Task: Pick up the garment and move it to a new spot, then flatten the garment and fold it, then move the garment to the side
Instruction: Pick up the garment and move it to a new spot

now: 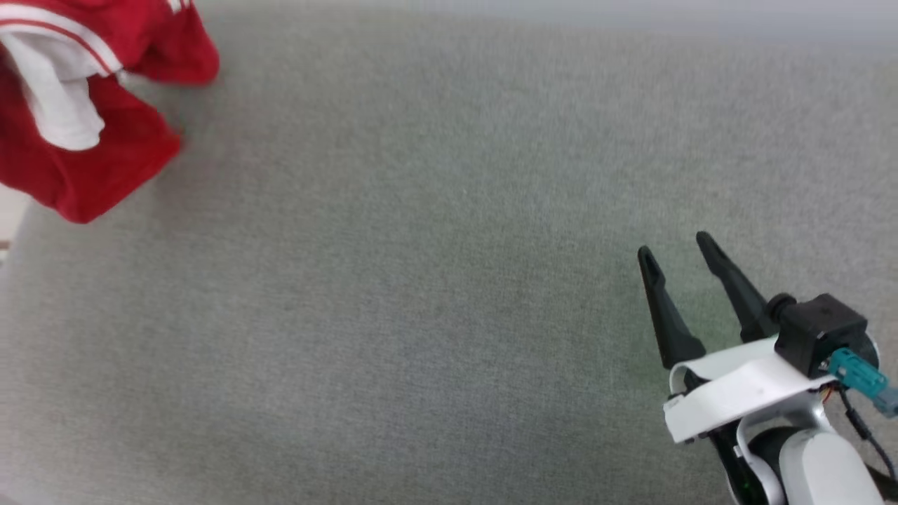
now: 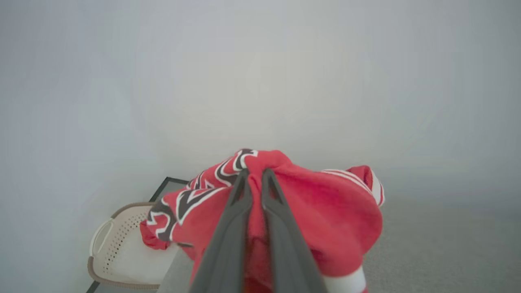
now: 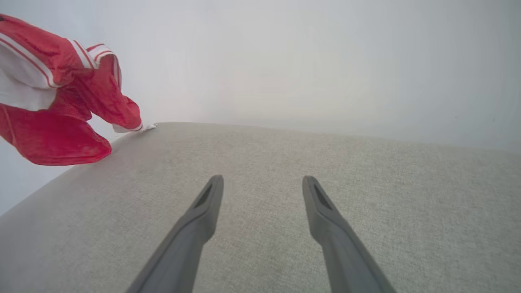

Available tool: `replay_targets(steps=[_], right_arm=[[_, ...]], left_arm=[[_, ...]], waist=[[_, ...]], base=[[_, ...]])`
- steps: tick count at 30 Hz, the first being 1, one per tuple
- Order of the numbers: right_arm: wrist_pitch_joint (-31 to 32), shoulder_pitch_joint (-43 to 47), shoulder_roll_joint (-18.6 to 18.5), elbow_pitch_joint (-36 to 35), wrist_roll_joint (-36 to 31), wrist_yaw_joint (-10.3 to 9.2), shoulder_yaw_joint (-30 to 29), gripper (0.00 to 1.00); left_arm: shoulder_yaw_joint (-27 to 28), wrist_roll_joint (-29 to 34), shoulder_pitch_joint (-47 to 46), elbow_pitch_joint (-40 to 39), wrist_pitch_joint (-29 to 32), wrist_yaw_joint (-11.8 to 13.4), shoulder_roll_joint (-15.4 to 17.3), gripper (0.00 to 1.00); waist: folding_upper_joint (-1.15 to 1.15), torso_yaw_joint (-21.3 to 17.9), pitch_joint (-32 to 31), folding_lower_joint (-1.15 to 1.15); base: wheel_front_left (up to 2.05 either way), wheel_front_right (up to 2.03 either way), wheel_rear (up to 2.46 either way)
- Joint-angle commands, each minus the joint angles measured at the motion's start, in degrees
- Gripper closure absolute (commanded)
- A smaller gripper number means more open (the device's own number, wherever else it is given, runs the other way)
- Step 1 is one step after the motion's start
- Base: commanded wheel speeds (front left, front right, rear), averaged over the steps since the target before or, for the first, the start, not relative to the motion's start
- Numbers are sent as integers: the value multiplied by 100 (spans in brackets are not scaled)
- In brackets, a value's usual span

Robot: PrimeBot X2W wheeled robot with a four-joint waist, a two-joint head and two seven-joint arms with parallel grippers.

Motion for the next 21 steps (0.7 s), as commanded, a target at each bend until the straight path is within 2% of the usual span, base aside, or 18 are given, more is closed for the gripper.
replay_targets(steps=[1, 7, 13, 17, 21], right_arm=[[-43, 132, 28, 47, 50, 0, 5, 0], [-173, 268, 96, 209, 147, 0, -10, 0], [-292, 390, 133, 301, 200, 0, -157, 0], [-350, 446, 144, 328, 157, 0, -376, 0], [-410, 496, 146, 339, 74, 0, -750, 0]], left_arm=[[-69, -10, -36, -108, -57, -12, 65, 100], [-410, -52, -236, -612, -100, -12, 124, 100], [-660, -224, -263, -1110, 272, -12, 185, 100], [-767, -319, -76, -1566, 505, -2, 163, 100], [-774, -479, 139, -2160, 737, 130, 102, 100]], waist=[[0, 130, -555, 0], [0, 135, -1020, 0], [0, 43, -1306, 0], [0, -100, -1374, 0], [0, -267, -1371, 0]], base=[[0, 0, 0], [0, 0, 0], [0, 0, 0], [0, 0, 0], [0, 0, 0]])
